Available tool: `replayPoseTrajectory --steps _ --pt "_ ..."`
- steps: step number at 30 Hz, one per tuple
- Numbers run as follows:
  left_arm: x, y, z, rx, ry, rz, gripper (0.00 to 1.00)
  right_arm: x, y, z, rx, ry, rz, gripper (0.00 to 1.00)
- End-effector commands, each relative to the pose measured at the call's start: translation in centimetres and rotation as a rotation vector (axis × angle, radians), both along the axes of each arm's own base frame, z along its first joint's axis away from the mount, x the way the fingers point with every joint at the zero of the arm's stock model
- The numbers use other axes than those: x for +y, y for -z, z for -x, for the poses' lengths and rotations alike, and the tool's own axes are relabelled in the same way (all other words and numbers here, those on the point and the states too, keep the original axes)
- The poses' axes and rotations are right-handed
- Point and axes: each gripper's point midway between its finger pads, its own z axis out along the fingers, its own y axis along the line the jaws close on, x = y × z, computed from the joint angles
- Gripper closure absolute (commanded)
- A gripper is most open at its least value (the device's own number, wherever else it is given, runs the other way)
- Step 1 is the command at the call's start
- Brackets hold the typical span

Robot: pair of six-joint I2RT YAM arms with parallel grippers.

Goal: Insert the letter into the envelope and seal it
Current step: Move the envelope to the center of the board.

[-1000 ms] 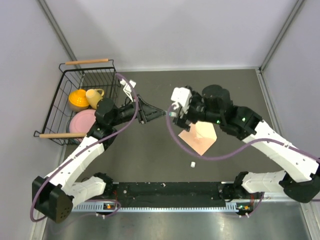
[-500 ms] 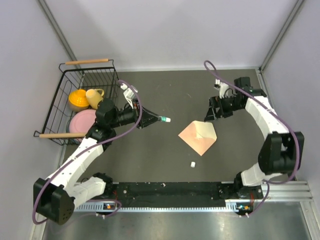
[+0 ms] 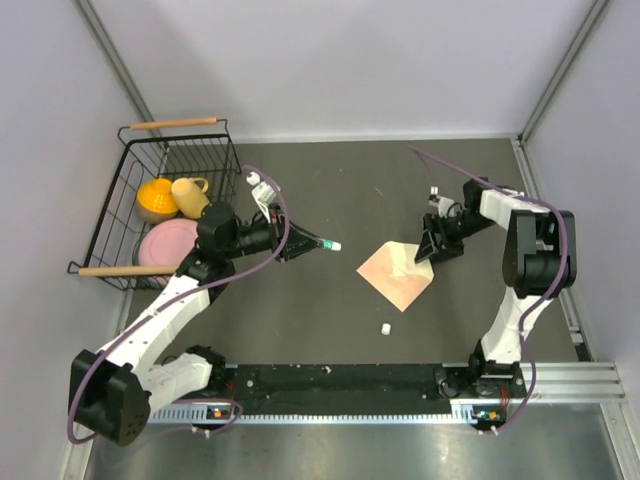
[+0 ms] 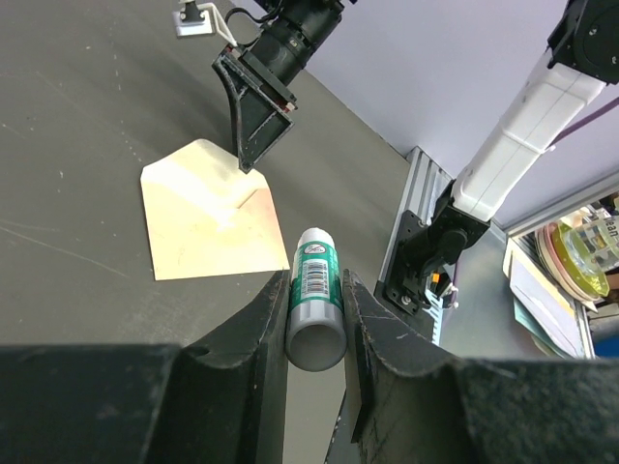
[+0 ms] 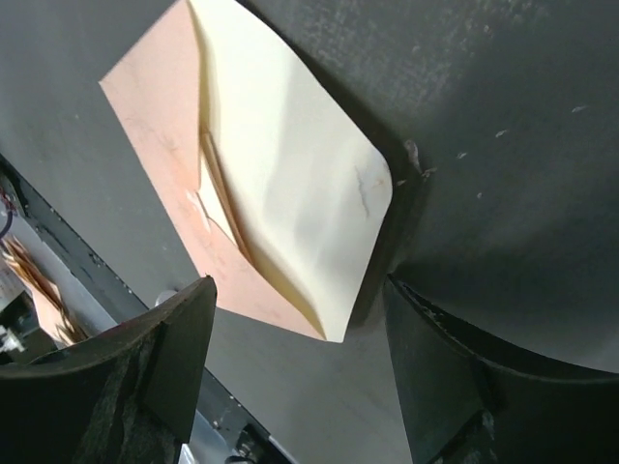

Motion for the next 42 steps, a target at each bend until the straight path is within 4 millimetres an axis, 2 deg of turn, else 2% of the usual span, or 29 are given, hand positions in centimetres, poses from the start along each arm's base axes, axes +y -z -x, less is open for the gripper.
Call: replayPoseTrajectory --steps 1,4,8,13,14,16,18,20,21,23,25,28,29,31,36,39,40,42 --pt "0.2 -0.7 0.2 -0.064 0.001 0.018 1.0 -0.1 1.4 -0.9 -0.032 -0.025 -0.01 0.32" --pt "0.2 -0.4 0.4 -0.058 0.001 0.02 1.0 0.2 2.3 -0.5 0.003 -0.02 -0.033 0.34" --pt "0.3 0.2 0.1 -0.05 -0.013 0.022 1.0 1.9 2.4 -0.5 0.042 0.001 -0.123 0.41" --pt "0.1 2.4 -0.6 -0.008 -0.016 -0.018 1.0 4.3 2.5 -0.4 0.04 0.005 -0.148 0.49" --pt "0.1 2.9 -0.7 -0.012 -0.017 -0.034 1.0 4.6 2.4 -0.5 0.031 0.007 -0.154 0.58" --pt "0.3 3.6 -1.4 -0.02 -0.044 -0.068 1.0 5.5 2.2 -1.3 -0.007 0.018 -0.156 0.67" --pt "0.9 5.1 -1.8 -0.023 -0.072 -0.133 1.0 6.4 1.8 -2.3 -0.055 0.024 -0.171 0.85" --pt "1.4 5.5 -2.4 -0.097 -0.086 -0.193 1.0 7.5 1.2 -2.2 -0.035 0.062 -0.197 1.0" --pt "1.7 6.1 -2.2 -0.096 -0.088 -0.223 1.0 8.3 0.7 -2.6 -0.07 0.051 -0.206 1.0" --pt "2.2 6.6 -2.2 -0.161 -0.089 -0.279 1.0 10.3 0.3 -1.7 -0.078 0.007 -0.191 1.0" --pt "2.6 8.0 -1.6 -0.135 -0.078 -0.343 1.0 12.1 -0.1 -0.7 -0.088 -0.011 -0.196 1.0" --pt "2.6 9.7 -0.6 -0.15 -0.048 -0.441 1.0 13.8 -0.5 -0.2 -0.096 0.012 -0.204 1.0" --pt "3.1 10.3 -1.2 -0.161 -0.095 -0.485 1.0 14.3 -0.6 -0.1 -0.094 0.021 -0.219 1.0" --pt "2.9 11.4 -0.6 -0.161 -0.089 -0.514 1.0 15.4 -0.9 -0.2 -0.091 0.046 -0.243 1.0" --pt "2.6 13.8 -0.1 -0.159 -0.084 -0.578 1.0 16.7 -0.4 0.7 -0.052 0.053 -0.273 1.0" --pt "1.4 14.5 0.2 -0.19 -0.073 -0.577 1.0 17.3 0.6 1.3 -0.038 0.04 -0.27 1.0" --pt "0.5 14.1 0.4 -0.224 -0.059 -0.563 1.0 17.4 0.9 1.4 -0.032 0.038 -0.268 1.0" --pt "0.1 14.4 0.2 -0.252 -0.064 -0.589 1.0 17.6 1.4 1.6 -0.016 0.033 -0.27 1.0"
